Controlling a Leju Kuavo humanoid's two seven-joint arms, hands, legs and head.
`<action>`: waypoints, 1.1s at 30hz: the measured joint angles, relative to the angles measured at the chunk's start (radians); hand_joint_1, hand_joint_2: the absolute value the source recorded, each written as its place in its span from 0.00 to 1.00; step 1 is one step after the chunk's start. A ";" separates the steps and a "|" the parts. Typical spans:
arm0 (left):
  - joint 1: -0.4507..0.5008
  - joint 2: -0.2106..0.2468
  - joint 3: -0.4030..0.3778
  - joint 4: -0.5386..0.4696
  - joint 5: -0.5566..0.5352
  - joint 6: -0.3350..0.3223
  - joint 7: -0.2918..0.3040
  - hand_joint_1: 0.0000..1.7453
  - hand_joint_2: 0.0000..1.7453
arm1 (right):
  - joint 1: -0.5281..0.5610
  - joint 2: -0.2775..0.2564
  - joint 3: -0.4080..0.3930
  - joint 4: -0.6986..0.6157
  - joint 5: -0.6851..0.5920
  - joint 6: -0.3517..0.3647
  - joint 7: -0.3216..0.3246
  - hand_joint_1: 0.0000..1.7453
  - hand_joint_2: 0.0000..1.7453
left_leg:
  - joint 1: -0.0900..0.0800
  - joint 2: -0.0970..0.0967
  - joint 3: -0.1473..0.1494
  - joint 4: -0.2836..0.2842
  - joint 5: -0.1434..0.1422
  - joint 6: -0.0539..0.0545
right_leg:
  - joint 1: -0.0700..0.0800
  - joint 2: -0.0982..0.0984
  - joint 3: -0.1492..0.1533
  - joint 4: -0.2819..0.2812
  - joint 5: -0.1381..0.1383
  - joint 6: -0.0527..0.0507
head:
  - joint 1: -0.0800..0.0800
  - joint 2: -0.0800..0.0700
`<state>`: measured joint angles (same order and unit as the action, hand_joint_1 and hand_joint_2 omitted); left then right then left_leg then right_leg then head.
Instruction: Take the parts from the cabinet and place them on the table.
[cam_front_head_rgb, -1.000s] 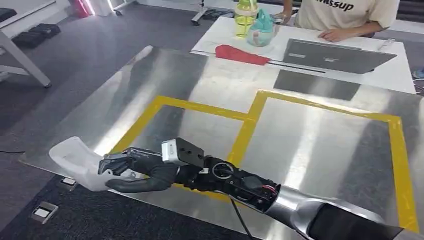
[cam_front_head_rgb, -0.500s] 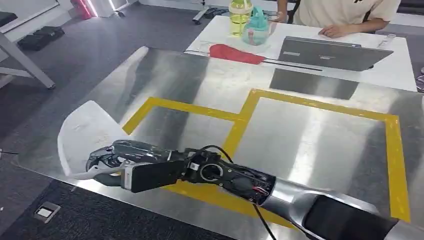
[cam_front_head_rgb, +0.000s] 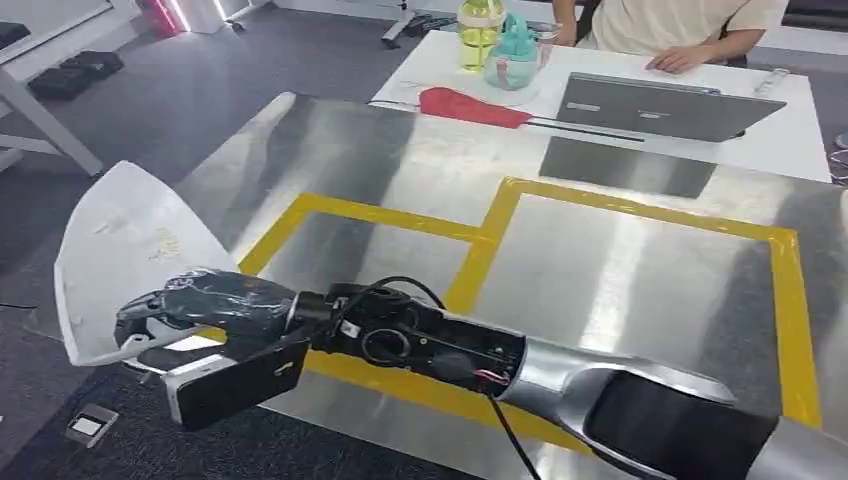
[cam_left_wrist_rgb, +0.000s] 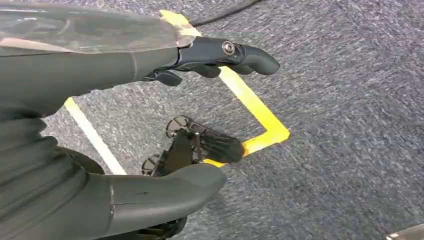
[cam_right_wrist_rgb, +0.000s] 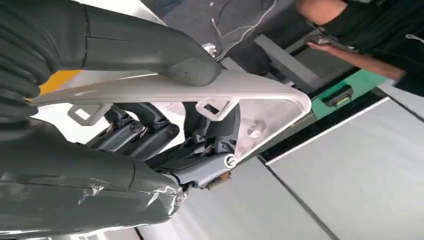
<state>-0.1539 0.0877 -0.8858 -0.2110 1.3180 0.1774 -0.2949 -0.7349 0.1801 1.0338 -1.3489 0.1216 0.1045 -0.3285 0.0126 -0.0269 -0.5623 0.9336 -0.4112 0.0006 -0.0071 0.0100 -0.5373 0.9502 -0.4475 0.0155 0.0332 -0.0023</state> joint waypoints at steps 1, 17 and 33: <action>0.000 0.000 0.000 0.000 0.000 0.000 0.000 0.00 1.00 | -0.003 0.007 0.005 0.004 0.015 -0.001 0.000 1.00 1.00 | 0.000 0.000 0.000 0.000 0.000 0.000 | 0.000 0.000 0.000 -0.001 0.000 0.000 | 0.000 0.000; -0.016 0.000 0.000 0.000 -0.017 -0.006 -0.008 0.00 1.00 | -0.011 0.122 0.122 0.164 0.272 -0.138 -0.025 1.00 1.00 | -0.001 -0.001 -0.001 0.001 0.000 0.000 | -0.001 -0.001 0.002 -0.003 0.000 0.000 | -0.001 0.000; -0.046 -0.002 0.000 0.000 -0.056 -0.010 -0.023 0.00 1.00 | -0.023 0.153 0.188 0.398 0.256 -0.219 -0.002 1.00 1.00 | -0.001 -0.001 0.000 0.002 -0.001 -0.001 | -0.001 -0.001 0.002 -0.003 0.000 0.001 | 0.000 0.000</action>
<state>-0.1995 0.0855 -0.8862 -0.2113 1.2619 0.1678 -0.3181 -0.7578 0.3330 1.2222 -0.9507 0.3777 -0.1145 -0.3307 0.0116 -0.0275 -0.5628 0.9353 -0.4120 -0.0003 -0.0084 0.0092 -0.5356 0.9473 -0.4470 0.0161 0.0328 -0.0023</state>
